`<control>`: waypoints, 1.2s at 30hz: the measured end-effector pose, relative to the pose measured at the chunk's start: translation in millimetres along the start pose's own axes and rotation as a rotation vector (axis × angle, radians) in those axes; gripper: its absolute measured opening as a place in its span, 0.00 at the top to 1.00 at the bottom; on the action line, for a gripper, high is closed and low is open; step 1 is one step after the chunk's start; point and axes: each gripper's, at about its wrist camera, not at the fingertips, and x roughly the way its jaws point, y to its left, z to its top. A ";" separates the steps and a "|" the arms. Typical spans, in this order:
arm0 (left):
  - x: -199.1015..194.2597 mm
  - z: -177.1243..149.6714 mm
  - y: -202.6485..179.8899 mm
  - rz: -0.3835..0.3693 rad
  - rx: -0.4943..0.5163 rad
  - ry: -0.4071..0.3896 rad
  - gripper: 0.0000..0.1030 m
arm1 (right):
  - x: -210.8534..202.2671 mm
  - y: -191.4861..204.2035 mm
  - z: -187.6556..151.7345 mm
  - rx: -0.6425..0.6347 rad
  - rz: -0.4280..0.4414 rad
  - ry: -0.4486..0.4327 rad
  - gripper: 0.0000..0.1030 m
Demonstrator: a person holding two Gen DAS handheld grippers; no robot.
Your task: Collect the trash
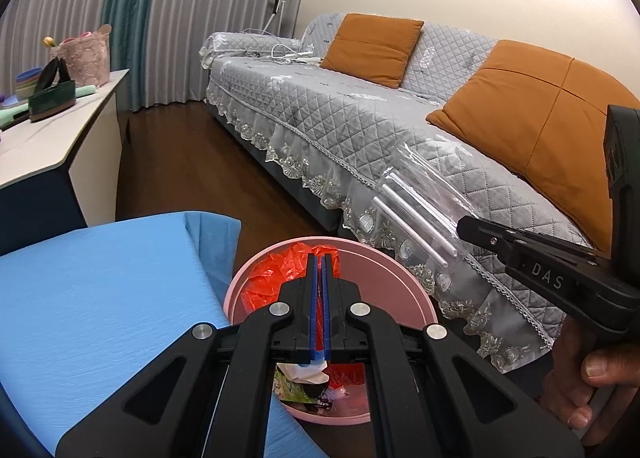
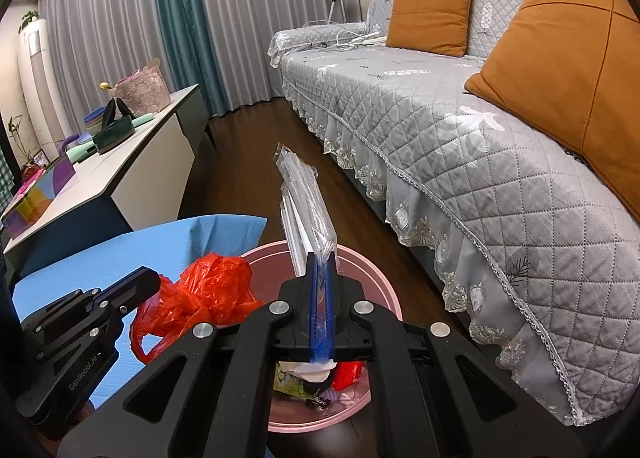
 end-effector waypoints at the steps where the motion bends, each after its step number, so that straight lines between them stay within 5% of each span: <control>1: 0.2 -0.1 -0.3 -0.001 0.000 0.000 0.98 | -0.1 0.0 0.0 0.000 0.000 0.000 0.96; 15: 6.2 0.6 -4.5 -0.021 0.011 0.016 0.96 | 5.9 -0.7 -1.9 -0.011 -0.019 0.022 0.91; 17: 6.4 -0.1 -3.4 -0.020 0.008 0.023 0.81 | 8.5 -2.3 -3.0 -0.009 -0.048 0.028 0.64; 19: 3.9 -0.2 -1.4 -0.003 0.004 0.022 0.75 | 6.5 -6.1 -2.5 0.009 -0.065 0.015 0.51; 25: -14.2 4.3 8.3 0.033 -0.015 0.001 0.74 | -1.1 -9.4 4.7 0.053 -0.080 -0.002 0.44; 32: -54.7 16.5 10.4 0.082 -0.002 -0.056 0.51 | -28.5 2.9 16.6 0.062 -0.095 -0.063 0.14; 36: -89.4 32.0 9.3 0.116 -0.003 -0.109 0.36 | -54.6 19.7 29.4 0.047 -0.087 -0.088 0.08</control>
